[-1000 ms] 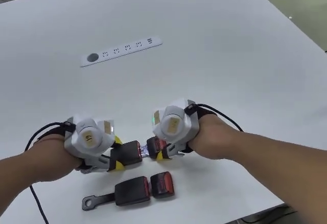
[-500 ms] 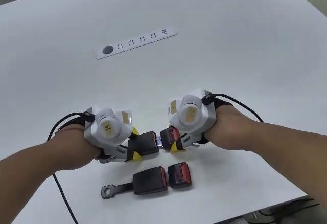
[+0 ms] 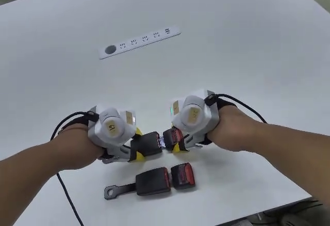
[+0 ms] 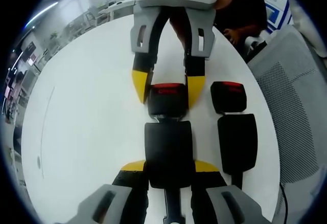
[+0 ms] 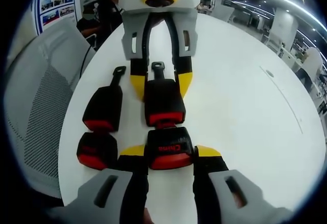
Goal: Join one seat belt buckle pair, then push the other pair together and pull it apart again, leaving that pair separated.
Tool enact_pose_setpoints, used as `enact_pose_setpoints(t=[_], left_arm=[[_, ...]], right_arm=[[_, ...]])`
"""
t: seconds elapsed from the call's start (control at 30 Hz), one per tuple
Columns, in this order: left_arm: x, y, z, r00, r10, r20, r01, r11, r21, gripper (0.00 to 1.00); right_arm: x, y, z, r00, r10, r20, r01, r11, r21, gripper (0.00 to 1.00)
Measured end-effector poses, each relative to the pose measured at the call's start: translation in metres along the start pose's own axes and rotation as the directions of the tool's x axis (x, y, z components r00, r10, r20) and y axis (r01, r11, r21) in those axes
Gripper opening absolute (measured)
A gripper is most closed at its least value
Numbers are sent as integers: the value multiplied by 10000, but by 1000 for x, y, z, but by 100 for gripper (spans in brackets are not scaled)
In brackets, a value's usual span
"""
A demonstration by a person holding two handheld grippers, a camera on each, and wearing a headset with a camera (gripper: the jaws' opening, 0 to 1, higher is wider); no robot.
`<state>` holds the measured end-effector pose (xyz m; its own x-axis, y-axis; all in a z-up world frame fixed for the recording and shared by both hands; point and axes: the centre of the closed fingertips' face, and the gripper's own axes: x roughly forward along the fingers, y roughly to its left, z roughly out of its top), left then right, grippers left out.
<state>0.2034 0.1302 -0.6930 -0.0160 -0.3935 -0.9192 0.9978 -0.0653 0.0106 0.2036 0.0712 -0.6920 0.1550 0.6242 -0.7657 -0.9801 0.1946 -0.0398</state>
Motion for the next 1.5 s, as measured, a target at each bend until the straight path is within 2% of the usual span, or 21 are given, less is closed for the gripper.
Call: enact_pose_setpoints(t=[0.6,0.8,0.87,0.97,1.07,1.13,1.27,1.5], left_arm=[[-2,-2,3,9999,20,155,-19,10000,-67,32],[-3,-3,5,9997,73,249,-69,9998,-173,32],[-4,-4,6,9996,34,277,-31,9999,-133,32],[-3,-3,6,9998,-32,191,34,10000,-74,32],[-2,-3,4,9999,-23,154,25,10000,-88,32],[-2,-2,4,9999,-16,135,17,10000,-72,32],[-2,-3,4,9999,-28,152,29,10000,-71,32],[-2,-3,3,10000,-1,5,1,9999,-133,33]], right_arm=[[-3,1,0,10000,-29,11,29,10000,-24,33],[-10,-4,-13,9999,-81,-62,81,10000,5,33],[-12,-3,-12,9999,-30,114,29,10000,69,34],[-14,-3,-14,10000,-91,32,91,10000,-30,34],[-18,-5,-24,10000,-97,-19,97,9999,100,35],[-26,-4,-32,9998,-67,-199,68,9999,77,35],[-40,-9,-46,9995,-244,-185,249,9992,311,35],[-76,-17,-88,9950,-609,-793,659,9959,621,35]])
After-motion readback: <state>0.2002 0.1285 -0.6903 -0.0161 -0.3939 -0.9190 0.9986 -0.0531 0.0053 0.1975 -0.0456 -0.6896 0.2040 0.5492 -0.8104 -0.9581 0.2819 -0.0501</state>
